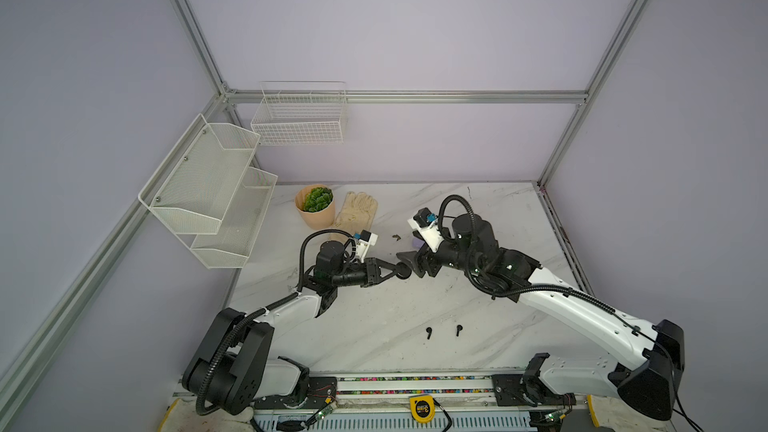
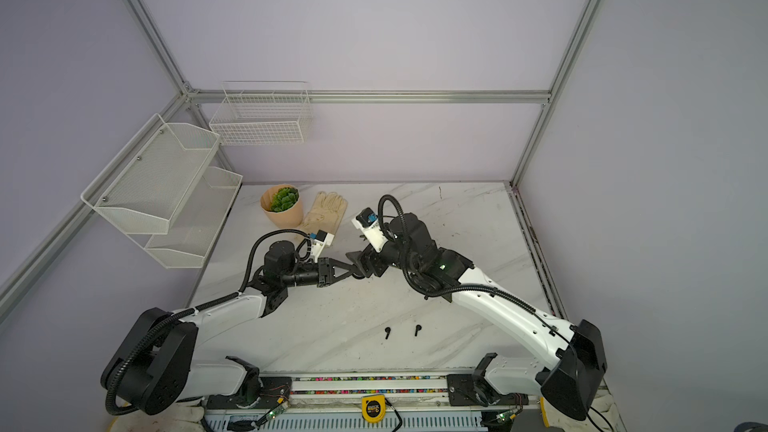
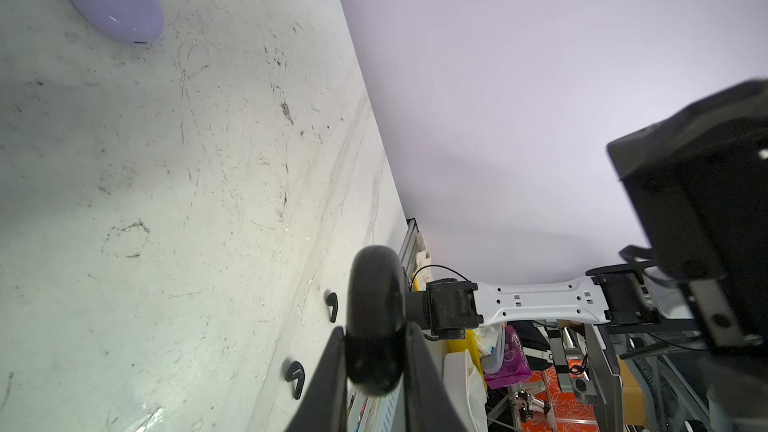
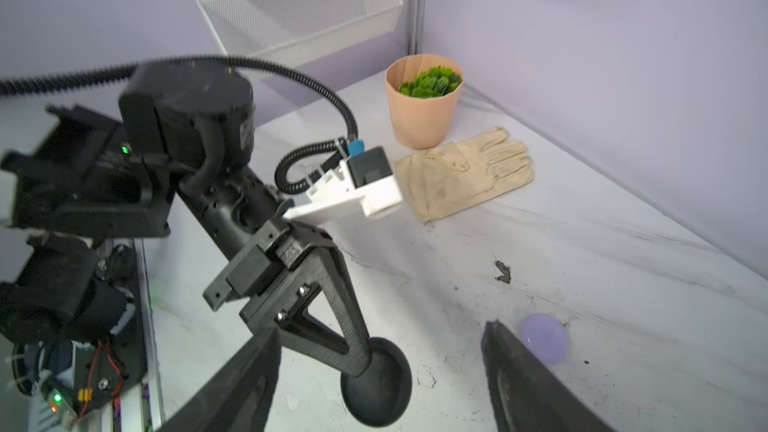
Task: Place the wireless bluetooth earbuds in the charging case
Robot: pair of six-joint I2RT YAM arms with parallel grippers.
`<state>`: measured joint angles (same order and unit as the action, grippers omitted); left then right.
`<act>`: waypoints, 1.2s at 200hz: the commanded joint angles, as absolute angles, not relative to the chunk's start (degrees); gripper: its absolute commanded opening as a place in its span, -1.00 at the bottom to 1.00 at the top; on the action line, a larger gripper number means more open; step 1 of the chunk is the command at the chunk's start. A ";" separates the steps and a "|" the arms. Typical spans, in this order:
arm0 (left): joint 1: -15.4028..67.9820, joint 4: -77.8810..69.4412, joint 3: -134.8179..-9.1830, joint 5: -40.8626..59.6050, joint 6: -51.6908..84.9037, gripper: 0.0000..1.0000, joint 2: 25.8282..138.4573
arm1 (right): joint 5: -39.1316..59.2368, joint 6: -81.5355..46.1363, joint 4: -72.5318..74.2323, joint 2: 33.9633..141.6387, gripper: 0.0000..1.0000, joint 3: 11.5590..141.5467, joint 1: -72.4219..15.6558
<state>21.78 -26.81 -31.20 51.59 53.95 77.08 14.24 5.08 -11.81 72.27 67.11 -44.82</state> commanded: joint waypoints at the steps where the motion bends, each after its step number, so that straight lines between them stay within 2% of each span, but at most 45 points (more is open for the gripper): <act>1: 21.80 -29.96 -31.72 50.78 52.18 -0.98 75.23 | 25.26 -4.34 -18.48 73.75 0.52 70.22 -37.05; 28: 21.39 -29.53 -33.04 49.45 50.07 -1.00 72.27 | 43.89 -10.19 -16.71 75.13 0.32 68.95 -28.88; 47: 21.00 -30.03 -33.78 48.26 49.72 -1.00 70.75 | 50.17 -12.94 -12.80 74.33 0.32 66.38 -26.52; 79: 20.67 -33.44 -35.39 48.76 51.20 -1.00 70.67 | 59.19 -26.54 5.96 73.06 0.31 58.14 -24.41; 103: 20.50 -37.70 -35.95 50.04 53.12 -1.00 71.95 | 62.79 -31.78 11.77 74.68 0.26 55.63 -24.26; 147: 20.47 -43.39 -35.77 51.15 56.35 -1.00 73.58 | 63.45 -31.45 14.14 75.63 0.26 51.70 -24.30; 172: 20.41 -45.72 -35.61 51.40 57.85 -1.00 74.03 | 64.33 -36.15 22.84 78.22 0.25 49.65 -24.40; 240: 20.48 -47.80 -35.77 52.56 59.54 -1.00 74.84 | 64.76 -39.20 31.54 84.52 0.16 50.38 -27.98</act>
